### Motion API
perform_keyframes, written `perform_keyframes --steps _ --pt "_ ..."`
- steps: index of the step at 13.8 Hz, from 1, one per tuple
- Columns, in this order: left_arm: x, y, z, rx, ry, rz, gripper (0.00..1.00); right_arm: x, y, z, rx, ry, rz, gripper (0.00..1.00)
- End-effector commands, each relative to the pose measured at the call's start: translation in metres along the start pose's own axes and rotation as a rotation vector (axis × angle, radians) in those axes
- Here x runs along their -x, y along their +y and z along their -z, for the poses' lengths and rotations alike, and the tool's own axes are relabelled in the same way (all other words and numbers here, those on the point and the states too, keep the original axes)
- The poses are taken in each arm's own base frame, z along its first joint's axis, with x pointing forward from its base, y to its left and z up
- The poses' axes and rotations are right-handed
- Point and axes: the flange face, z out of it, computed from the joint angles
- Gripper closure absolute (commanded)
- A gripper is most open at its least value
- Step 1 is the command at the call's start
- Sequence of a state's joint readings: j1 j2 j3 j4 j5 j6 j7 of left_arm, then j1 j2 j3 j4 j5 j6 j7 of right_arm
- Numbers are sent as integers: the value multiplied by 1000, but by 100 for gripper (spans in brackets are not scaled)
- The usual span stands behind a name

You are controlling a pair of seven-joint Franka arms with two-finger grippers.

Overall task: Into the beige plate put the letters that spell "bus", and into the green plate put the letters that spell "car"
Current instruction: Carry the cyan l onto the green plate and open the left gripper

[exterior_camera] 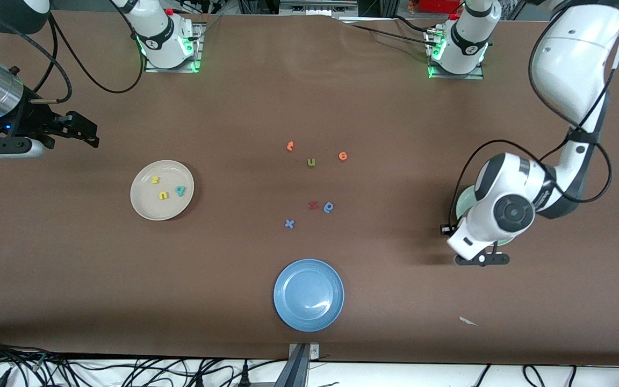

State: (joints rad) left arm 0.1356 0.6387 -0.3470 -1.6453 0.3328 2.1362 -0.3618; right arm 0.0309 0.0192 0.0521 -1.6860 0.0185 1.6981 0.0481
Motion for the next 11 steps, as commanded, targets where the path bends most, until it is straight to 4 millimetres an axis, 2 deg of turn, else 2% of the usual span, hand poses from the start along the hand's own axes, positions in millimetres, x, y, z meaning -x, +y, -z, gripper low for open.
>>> perform_keyframes --steps 1,3,5,6,7,8,10,11 --pt "59 -36 -13 5 31 -46 88 0 -3 2 9 -8 -6 0" --pt "75 -49 -28 2 19 -46 88 -1 -2 2 8 -6 -9 0" --pt "81 -67 -36 6 16 -66 86 -1 -3 2 9 -6 -9 0" --pt "80 -80 -36 6 11 -86 66 0 -12 2 9 -5 6 0" --pt "79 -91 -36 6 8 -126 16 0 -15 2 11 -2 11 0" --pt "74 -95 -29 2 8 -151 0 0 -17 2 14 -2 16 0" --pt "57 -98 5 -18 -45 -131 0 -1 -22 5 13 12 28 0" --pt "52 -92 23 -31 -84 -140 0 -1 -24 5 13 15 28 0"
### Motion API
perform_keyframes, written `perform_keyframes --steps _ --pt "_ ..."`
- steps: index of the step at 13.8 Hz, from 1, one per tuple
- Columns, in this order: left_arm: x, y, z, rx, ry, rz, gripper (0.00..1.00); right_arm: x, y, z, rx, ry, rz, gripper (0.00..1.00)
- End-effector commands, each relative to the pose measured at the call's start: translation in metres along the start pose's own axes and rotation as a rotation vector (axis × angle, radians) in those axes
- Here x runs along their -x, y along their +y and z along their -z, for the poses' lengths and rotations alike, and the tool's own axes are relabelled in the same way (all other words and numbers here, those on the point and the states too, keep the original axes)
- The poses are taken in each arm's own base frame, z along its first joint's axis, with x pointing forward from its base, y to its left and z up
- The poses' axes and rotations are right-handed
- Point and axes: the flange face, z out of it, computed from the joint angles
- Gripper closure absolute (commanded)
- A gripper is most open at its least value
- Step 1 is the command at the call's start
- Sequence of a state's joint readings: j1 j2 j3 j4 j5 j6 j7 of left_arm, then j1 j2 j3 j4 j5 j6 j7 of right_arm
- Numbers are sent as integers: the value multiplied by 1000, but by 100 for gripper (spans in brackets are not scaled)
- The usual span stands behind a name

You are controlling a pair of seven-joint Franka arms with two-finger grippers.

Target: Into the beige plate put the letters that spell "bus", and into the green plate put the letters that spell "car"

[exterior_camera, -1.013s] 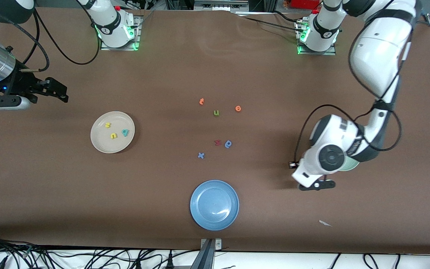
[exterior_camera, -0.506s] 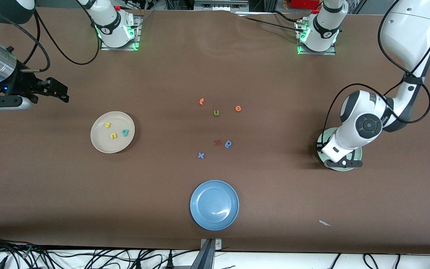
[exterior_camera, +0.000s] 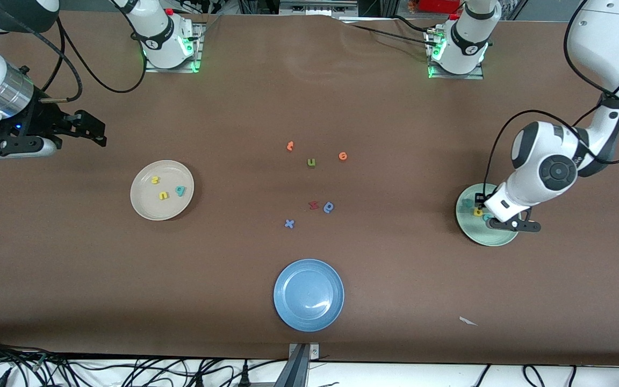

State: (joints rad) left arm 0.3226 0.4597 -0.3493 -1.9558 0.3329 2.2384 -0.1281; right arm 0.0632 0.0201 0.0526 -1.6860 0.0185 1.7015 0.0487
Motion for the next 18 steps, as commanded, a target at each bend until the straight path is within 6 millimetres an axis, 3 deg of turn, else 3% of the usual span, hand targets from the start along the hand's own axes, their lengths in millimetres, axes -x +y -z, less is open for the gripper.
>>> perform_keyframes --steps 1,3,5,7,11,15,18 --pt "-15 9 69 -19 -66 -34 0 -2 -4 6 14 18 -2 0" --pt "-19 5 95 3 -92 -14 0 -2 -3 5 13 15 -5 0" --pt "-22 -1 109 39 -74 22 0 -3 -2 5 13 16 -10 0" --pt "-20 -24 122 41 -66 49 0 -2 -4 5 13 16 -7 0" --pt "12 -49 188 118 -23 36 0 -5 -3 5 12 19 -5 0" --pt "49 -37 267 41 15 9 0 -5 -3 5 12 19 -5 0" --pt "57 -28 313 96 85 11 0 -5 -3 6 12 21 -5 0"
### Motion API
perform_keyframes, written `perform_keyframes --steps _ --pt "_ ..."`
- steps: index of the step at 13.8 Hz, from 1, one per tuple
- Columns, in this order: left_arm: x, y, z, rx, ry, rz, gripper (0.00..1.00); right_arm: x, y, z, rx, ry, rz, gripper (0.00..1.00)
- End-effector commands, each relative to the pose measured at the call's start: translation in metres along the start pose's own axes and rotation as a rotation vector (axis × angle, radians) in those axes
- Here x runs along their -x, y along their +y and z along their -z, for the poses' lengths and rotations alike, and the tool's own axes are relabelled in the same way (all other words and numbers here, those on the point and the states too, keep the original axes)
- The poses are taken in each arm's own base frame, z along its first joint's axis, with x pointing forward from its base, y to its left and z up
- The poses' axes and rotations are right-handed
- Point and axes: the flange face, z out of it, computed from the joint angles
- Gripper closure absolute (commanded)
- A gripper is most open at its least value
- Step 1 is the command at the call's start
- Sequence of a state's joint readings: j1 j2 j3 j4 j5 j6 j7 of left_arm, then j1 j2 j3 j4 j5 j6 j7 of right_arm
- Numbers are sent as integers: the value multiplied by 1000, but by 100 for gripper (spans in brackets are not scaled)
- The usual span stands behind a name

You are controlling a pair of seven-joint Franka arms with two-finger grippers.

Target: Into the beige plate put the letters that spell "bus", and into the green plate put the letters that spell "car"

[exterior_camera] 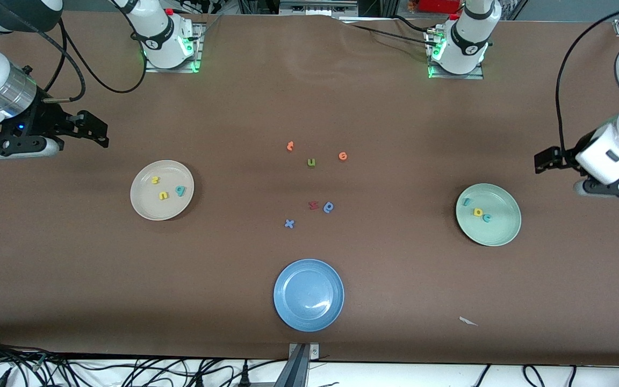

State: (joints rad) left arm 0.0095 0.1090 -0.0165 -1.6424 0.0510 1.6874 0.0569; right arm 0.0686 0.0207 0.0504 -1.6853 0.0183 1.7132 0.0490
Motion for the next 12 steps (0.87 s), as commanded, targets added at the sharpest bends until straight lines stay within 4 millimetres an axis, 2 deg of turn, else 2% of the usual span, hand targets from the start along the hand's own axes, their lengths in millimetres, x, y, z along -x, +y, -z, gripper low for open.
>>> perform_keyframes --steps 1,2,3,8,12 --pt "8 1 36 43 33 -20 0 -4 -1 5 13 9 -8 0" --pt "11 12 43 40 43 -38 0 -4 -1 5 13 9 -11 0" --pt "14 8 48 38 50 -32 0 -4 -1 5 13 9 -8 0" --pt "15 5 35 44 2 -31 0 -5 -1 5 12 16 -2 0" --pt "17 7 36 44 -9 -36 0 -5 1 5 12 18 1 0"
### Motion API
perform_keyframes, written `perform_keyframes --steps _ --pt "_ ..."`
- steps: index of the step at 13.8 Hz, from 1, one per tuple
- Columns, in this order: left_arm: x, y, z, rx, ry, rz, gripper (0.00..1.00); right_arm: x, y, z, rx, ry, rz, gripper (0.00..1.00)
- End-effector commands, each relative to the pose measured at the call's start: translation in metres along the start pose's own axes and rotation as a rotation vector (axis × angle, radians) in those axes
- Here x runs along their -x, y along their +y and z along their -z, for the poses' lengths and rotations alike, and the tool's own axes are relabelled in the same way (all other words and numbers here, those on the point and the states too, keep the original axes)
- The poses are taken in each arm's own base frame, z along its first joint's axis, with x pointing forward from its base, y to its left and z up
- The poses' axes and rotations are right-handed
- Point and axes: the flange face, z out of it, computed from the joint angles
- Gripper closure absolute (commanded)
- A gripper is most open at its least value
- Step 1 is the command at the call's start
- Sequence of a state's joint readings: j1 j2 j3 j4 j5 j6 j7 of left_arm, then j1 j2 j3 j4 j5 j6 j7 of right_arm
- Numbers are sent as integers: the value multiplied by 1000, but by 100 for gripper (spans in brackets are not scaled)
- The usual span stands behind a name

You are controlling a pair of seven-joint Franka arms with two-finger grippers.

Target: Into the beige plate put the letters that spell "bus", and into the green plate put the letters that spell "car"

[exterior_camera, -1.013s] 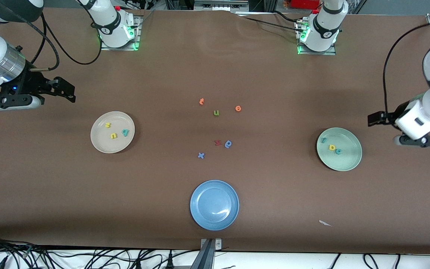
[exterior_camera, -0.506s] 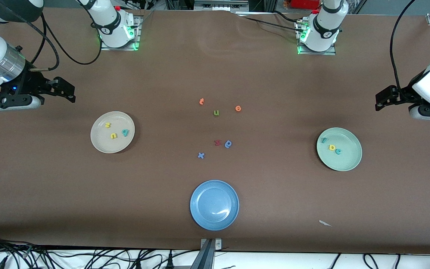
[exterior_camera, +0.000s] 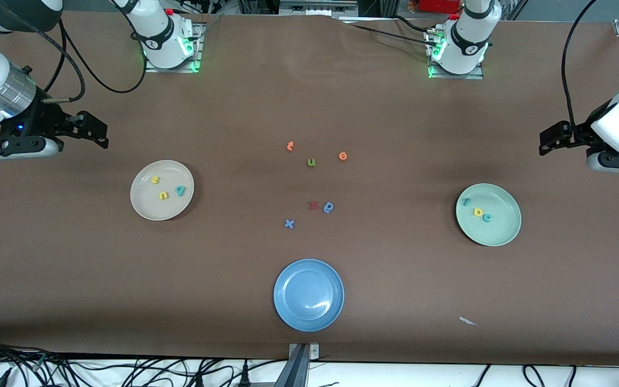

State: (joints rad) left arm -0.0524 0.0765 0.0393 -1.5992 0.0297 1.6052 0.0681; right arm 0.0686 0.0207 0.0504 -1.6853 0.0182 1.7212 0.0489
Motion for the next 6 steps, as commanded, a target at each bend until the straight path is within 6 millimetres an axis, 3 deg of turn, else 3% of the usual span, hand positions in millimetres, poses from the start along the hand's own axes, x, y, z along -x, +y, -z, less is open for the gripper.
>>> perform_keyframes --steps 1,6 --pt "3 1 5 28 -2 -24 0 -4 1 4 12 8 1 0" --pt "2 0 3 24 -4 -38 0 -4 2 4 12 8 -5 0"
